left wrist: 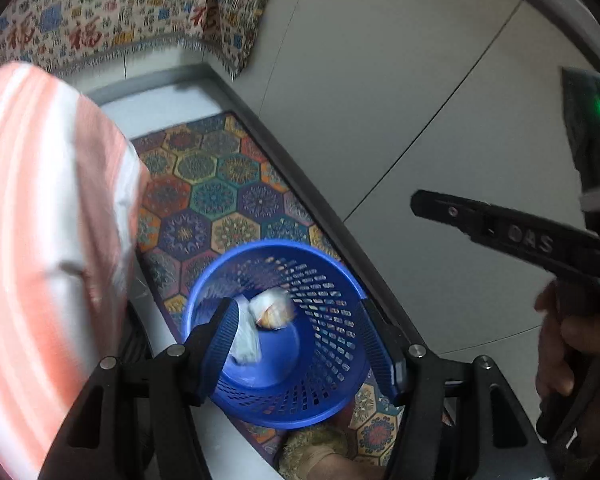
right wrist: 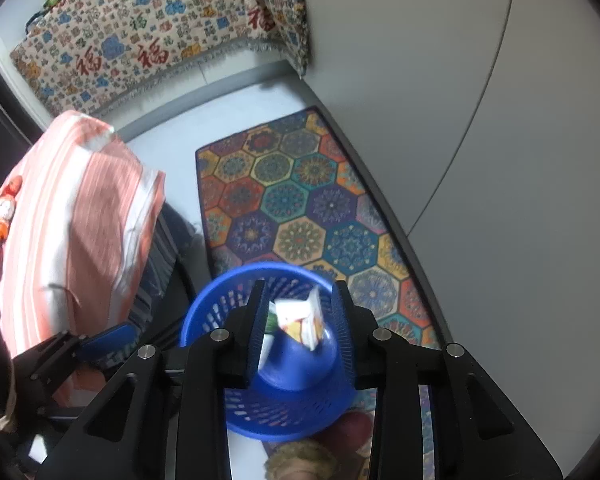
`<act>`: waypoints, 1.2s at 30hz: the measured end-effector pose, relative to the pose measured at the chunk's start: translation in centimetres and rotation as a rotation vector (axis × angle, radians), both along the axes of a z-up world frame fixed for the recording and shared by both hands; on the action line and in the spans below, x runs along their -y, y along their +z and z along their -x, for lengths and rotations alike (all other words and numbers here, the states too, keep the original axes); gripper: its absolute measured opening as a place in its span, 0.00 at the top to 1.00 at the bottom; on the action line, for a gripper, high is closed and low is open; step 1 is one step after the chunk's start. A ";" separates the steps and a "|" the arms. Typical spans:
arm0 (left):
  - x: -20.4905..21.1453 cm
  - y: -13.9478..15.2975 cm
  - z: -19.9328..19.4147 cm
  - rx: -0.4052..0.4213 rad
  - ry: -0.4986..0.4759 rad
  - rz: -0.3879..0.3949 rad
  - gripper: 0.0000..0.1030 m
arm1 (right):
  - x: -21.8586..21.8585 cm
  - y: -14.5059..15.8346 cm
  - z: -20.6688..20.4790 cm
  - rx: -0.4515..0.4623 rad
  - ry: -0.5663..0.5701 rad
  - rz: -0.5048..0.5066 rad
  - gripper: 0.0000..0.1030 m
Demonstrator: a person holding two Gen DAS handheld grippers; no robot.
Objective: Collect trash
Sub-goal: 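Open the left tool over the basket while the right tool releases the cup into it, then bring both open tools back over the table toward the remaining trash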
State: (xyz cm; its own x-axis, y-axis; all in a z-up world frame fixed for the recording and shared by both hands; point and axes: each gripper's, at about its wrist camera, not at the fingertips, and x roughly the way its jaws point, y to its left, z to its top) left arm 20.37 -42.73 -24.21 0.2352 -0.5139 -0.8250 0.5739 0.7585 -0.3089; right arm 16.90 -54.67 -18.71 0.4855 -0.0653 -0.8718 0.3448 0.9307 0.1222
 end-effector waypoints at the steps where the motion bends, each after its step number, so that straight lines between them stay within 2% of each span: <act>1: -0.4 0.7 0.5 0.021 -0.005 0.000 0.40 | -0.2 0.3 -0.1 0.014 -0.001 0.007 0.62; 6: -4.2 4.2 3.0 0.121 -0.004 -0.005 0.40 | -1.8 2.9 0.0 0.129 0.000 0.048 0.43; 12: -12.7 5.7 5.5 0.193 0.105 -0.084 0.39 | -7.0 4.7 -0.8 0.218 0.091 0.093 0.38; 16: -19.0 5.4 6.1 0.221 0.217 -0.165 0.39 | -13.0 4.5 -2.5 0.226 0.219 0.108 0.38; 22: -29.3 5.1 5.8 0.213 0.416 -0.227 0.39 | -25.0 3.6 -2.2 0.236 0.509 0.059 0.37; 25: -33.3 5.1 5.3 0.210 0.479 -0.252 0.39 | -30.7 2.9 -1.1 0.240 0.656 0.056 0.30; 27: -35.6 4.9 4.9 0.208 0.512 -0.260 0.39 | -33.4 2.3 -0.7 0.233 0.705 0.060 0.22; 30: -37.7 4.8 4.5 0.211 0.531 -0.254 0.36 | -36.0 1.2 -0.9 0.215 0.720 0.086 0.14; 32: -39.0 4.7 4.3 0.211 0.539 -0.255 0.25 | -36.6 0.4 -1.7 0.189 0.711 0.079 0.13; 34: -39.8 4.6 3.6 0.219 0.533 -0.257 0.24 | -36.6 0.0 -2.5 0.162 0.688 0.066 0.11; 36: -39.7 4.5 2.9 0.216 0.522 -0.279 0.15 | -37.1 -0.2 -2.9 0.154 0.663 0.066 0.04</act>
